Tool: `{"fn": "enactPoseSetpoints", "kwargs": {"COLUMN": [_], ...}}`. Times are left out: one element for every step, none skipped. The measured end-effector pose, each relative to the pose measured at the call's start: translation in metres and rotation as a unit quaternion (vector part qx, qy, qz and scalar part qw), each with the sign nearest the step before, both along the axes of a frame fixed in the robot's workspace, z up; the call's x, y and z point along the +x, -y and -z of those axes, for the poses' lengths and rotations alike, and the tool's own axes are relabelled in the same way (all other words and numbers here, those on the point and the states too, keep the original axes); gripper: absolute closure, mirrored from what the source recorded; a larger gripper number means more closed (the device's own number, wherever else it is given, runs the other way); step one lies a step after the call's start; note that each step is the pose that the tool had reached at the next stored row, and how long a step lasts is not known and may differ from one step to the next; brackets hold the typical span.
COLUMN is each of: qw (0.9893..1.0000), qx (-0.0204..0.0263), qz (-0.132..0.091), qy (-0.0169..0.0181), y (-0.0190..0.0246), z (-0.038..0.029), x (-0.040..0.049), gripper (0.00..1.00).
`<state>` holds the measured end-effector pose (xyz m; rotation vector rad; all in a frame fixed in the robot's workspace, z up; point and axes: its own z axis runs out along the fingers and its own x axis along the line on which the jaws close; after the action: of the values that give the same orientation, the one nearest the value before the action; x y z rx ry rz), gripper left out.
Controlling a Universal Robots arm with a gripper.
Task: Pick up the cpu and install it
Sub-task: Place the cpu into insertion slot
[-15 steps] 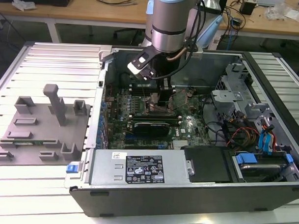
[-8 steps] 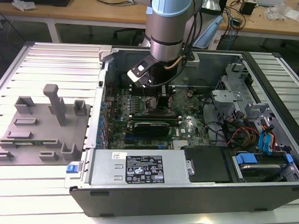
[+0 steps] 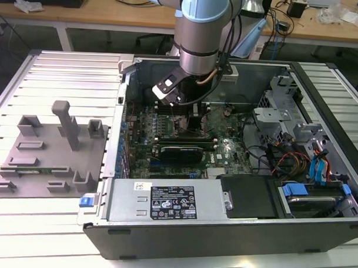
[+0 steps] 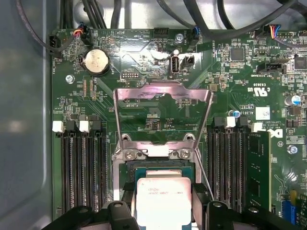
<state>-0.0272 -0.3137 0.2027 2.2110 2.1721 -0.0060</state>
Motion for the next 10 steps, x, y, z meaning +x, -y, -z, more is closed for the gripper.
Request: {"fn": "enactPoseSetpoints", "kwargs": {"qw": [1.0, 1.0, 1.0, 1.0, 1.0, 1.0, 1.0, 1.0, 1.0, 1.0], "qx": [0.0, 0.0, 0.0, 0.0, 0.0, 0.0, 0.0, 0.0, 0.0, 0.0], "qz": [0.0, 0.0, -0.002, -0.003, -0.004, -0.005, -0.005, -0.006, -0.006, -0.006], "qy": [0.0, 0.0, 0.0, 0.0, 0.0, 0.0, 0.0, 0.0, 0.0, 0.0], "y": [-0.0001, -0.0009, -0.0011, -0.0013, -0.0016, -0.0019, -0.0022, -0.0023, -0.0024, -0.0024], "z": [0.001, 0.0019, 0.0021, 0.0022, 0.0024, 0.0026, 0.0028, 0.0031, 0.0036, 0.0042], "x": [0.0, -0.0001, 0.0, 0.0, 0.0, 0.0, 0.0, 0.0, 0.0, 0.0], "gripper": [0.45, 0.45, 0.45, 0.45, 0.45, 0.45, 0.45, 0.45, 0.45, 0.45]}}
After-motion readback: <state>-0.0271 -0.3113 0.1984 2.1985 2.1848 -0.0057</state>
